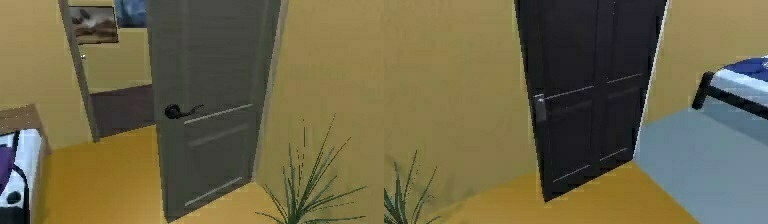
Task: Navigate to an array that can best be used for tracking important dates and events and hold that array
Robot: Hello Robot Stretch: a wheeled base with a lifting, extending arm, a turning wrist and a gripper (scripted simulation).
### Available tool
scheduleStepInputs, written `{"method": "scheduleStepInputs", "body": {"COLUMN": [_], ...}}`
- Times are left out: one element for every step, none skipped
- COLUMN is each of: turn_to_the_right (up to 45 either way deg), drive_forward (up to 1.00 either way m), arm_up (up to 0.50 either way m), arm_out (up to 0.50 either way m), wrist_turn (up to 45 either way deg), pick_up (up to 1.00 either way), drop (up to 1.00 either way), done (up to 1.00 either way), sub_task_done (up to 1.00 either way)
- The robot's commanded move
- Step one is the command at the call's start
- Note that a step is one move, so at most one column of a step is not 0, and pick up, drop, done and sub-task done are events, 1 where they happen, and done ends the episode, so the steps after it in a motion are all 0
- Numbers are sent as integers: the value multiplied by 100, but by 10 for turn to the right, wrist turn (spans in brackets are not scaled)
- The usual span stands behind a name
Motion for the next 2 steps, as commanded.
{"method": "scheduleStepInputs", "body": {"turn_to_the_right": [-450,-450], "drive_forward": [0,0], "arm_up": [0,0], "arm_out": [0,0], "wrist_turn": [0,0], "pick_up": [0,0], "drop": [0,0], "done": [0,0], "sub_task_done": [0,0]}}
